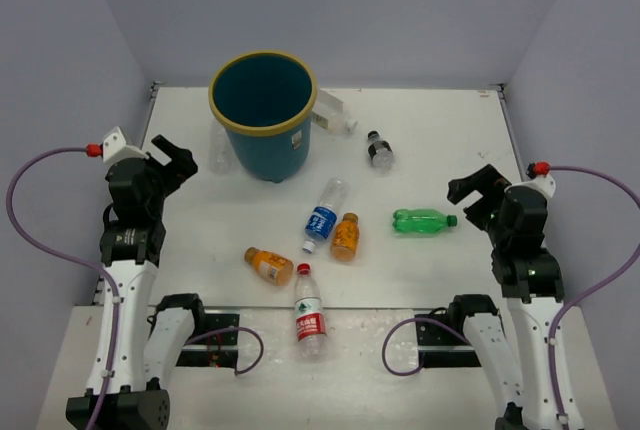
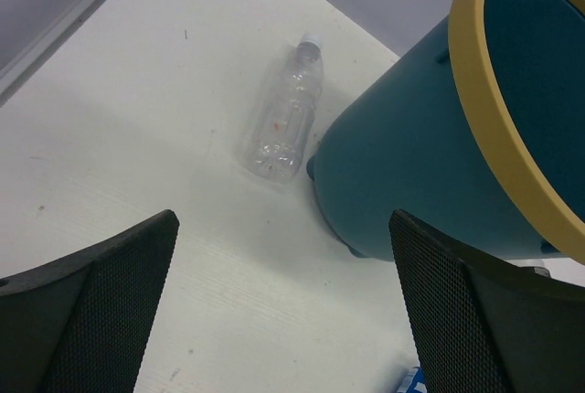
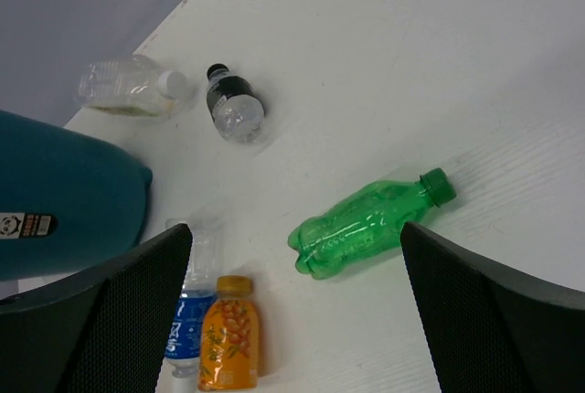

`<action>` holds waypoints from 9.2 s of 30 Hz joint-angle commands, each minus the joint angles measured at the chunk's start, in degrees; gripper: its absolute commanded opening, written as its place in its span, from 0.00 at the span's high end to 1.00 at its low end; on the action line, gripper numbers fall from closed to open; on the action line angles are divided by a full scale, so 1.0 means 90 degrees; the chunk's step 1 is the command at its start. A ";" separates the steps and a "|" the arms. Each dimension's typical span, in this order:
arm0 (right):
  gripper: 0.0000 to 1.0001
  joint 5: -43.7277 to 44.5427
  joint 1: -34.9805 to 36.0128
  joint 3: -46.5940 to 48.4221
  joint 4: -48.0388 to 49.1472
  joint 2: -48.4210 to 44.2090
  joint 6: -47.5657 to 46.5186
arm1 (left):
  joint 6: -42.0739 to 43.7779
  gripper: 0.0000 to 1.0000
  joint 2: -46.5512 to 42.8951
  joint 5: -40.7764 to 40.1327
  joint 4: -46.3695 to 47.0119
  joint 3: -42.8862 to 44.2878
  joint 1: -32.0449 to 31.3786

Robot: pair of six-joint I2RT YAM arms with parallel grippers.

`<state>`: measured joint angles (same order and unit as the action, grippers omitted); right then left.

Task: Put the plastic bottles in the bin

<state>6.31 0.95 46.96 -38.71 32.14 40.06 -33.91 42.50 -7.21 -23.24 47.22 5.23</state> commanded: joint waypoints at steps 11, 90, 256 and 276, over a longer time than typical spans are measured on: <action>0.01 -0.0711 -0.0012 -0.1517 0.0463 0.0871 0.0886 | -0.0162 0.00 0.0035 0.0086 0.0524 -0.0340 0.0040; 0.01 -0.0418 0.0663 0.2336 0.1578 0.5704 -0.0823 | -0.0080 0.00 0.0890 0.0074 0.0642 -0.0518 0.0014; 0.01 0.0923 0.2261 -0.1035 0.2419 0.1360 -0.0392 | 0.2078 0.35 0.8643 0.4210 0.0909 0.3825 0.0688; 0.01 0.0857 0.2232 -0.1257 0.2287 0.0994 -0.0343 | 0.1206 1.00 0.5627 0.2055 0.0611 0.2998 0.0727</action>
<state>12.76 21.30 36.46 -18.45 42.57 36.91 -19.62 105.16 20.42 -17.99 74.93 11.46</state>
